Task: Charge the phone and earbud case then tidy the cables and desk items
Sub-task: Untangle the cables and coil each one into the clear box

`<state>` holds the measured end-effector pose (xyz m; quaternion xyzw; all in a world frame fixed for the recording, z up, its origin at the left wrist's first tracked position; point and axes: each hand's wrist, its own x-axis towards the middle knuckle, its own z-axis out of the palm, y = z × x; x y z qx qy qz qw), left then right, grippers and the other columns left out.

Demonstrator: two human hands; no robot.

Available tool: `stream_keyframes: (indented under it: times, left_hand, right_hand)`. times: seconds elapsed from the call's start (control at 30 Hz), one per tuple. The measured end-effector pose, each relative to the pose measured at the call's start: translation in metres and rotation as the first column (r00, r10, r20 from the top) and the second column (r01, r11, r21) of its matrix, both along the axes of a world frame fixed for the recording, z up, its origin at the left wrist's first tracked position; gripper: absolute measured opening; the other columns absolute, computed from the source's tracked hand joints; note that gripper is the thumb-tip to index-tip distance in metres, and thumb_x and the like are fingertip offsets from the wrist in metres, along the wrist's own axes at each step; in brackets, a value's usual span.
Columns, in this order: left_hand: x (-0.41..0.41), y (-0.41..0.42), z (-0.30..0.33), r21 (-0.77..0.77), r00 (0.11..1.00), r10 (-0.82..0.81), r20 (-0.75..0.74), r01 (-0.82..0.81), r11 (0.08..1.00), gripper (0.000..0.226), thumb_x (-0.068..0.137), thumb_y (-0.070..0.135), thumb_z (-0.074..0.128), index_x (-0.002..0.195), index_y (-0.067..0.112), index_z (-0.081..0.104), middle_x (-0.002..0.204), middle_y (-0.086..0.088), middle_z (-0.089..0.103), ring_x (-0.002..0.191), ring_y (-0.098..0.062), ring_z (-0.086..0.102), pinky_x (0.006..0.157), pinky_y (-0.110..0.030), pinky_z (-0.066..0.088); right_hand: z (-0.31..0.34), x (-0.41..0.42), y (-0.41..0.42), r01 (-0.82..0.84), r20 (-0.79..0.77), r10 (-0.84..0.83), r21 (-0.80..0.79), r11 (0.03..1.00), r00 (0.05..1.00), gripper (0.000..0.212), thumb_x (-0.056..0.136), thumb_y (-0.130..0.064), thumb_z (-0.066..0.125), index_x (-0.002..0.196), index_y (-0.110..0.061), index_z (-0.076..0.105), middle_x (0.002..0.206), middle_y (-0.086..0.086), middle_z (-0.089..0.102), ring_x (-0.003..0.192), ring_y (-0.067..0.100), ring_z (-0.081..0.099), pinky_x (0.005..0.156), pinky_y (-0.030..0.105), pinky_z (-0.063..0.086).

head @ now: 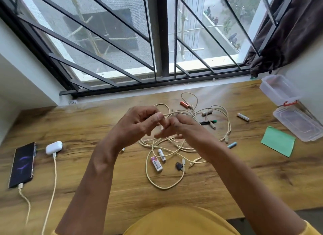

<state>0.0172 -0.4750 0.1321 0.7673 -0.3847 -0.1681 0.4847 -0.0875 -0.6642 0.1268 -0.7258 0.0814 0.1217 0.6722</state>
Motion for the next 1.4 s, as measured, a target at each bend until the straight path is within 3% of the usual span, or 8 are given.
stream_keyframes:
  times: [0.3,0.5,0.7,0.9,1.03,1.17,1.33,1.4]
  left_hand:
    - [-0.006,-0.009,-0.009,-0.089,1.0,0.011,-0.005,-0.012,0.996,0.03,0.106,0.043,0.056,0.09,0.025,0.075,0.081,-0.005,0.069,0.068,-0.018,0.063,0.064,-0.035,0.052]
    - [-0.018,-0.01,-0.035,0.03,0.993,-0.108,-0.042,0.109,0.994,0.024,0.106,0.04,0.056,0.097,0.028,0.074,0.088,-0.005,0.07,0.079,-0.018,0.063,0.073,-0.042,0.054]
    - [0.007,-0.001,-0.032,0.127,0.999,-0.028,-0.027,0.031,0.991,0.031,0.097,0.043,0.071,0.099,0.012,0.075,0.092,-0.01,0.075,0.091,-0.03,0.069,0.086,-0.051,0.057]
    - [0.032,0.007,-0.007,0.165,0.999,0.023,0.036,-0.029,0.986,0.039,0.089,0.041,0.083,0.07,0.025,0.054,0.067,0.017,0.049,0.067,0.001,0.048,0.066,-0.018,0.041]
    - [0.034,0.002,0.007,0.164,0.992,0.04,0.118,-0.059,0.985,0.033,0.093,0.04,0.068,0.072,0.018,0.056,0.07,0.01,0.051,0.071,-0.007,0.048,0.074,-0.034,0.043]
    - [0.028,0.0,0.01,0.098,0.985,0.028,0.17,-0.045,0.994,0.032,0.098,0.041,0.061,0.075,0.019,0.064,0.071,0.001,0.061,0.072,-0.009,0.054,0.07,-0.03,0.043]
    - [0.016,-0.001,-0.007,-0.019,0.995,0.037,0.098,-0.036,0.999,0.028,0.102,0.025,0.059,0.078,0.022,0.071,0.067,0.019,0.063,0.064,0.0,0.055,0.064,-0.011,0.038]
    - [0.01,0.0,-0.02,-0.063,0.999,0.038,0.0,-0.038,0.997,0.028,0.104,0.025,0.059,0.079,0.026,0.073,0.064,0.016,0.059,0.061,0.0,0.05,0.062,-0.019,0.04]
  right_hand:
    - [0.007,0.011,-0.008,0.084,0.159,-0.153,0.378,0.922,0.975,0.028,0.104,-0.031,0.046,0.114,-0.006,0.055,0.12,0.014,0.07,0.121,0.026,0.064,0.121,0.067,0.028]
    - [0.032,0.022,-0.019,-0.105,0.263,-0.069,0.593,0.798,0.962,0.046,0.116,-0.034,0.019,0.092,-0.013,0.053,0.098,0.021,0.065,0.104,0.041,0.065,0.098,0.048,0.049]
    - [0.037,0.018,-0.024,-0.527,0.263,0.464,0.282,0.802,0.846,0.036,0.112,-0.025,0.03,0.089,-0.006,0.05,0.067,0.017,0.054,0.06,0.027,0.058,0.071,0.039,0.055]
    - [0.035,0.01,-0.015,-0.759,0.012,0.763,-0.092,0.644,0.646,0.049,0.116,-0.023,0.035,0.084,0.01,0.051,0.068,0.023,0.06,0.066,0.037,0.054,0.081,0.058,0.048]
    - [0.021,0.011,0.0,-0.63,-0.224,0.589,-0.269,0.728,0.776,0.046,0.115,-0.038,0.038,0.08,-0.009,0.049,0.066,0.009,0.06,0.066,0.029,0.053,0.075,0.044,0.046]
    - [-0.003,0.018,-0.003,-0.368,-0.195,0.314,-0.42,0.83,0.929,0.035,0.11,-0.048,0.047,0.091,-0.019,0.05,0.079,0.002,0.06,0.069,0.017,0.052,0.071,0.04,0.046]
    - [-0.011,0.021,-0.012,-0.161,-0.05,0.155,-0.148,0.976,0.987,0.037,0.095,-0.029,0.079,0.106,-0.018,0.046,0.089,-0.001,0.055,0.081,0.014,0.052,0.076,0.037,0.048]
    - [-0.006,0.021,-0.01,-0.112,0.052,0.117,-0.078,0.991,0.992,0.04,0.093,-0.028,0.081,0.109,-0.01,0.048,0.091,0.003,0.058,0.083,0.015,0.054,0.08,0.039,0.05]
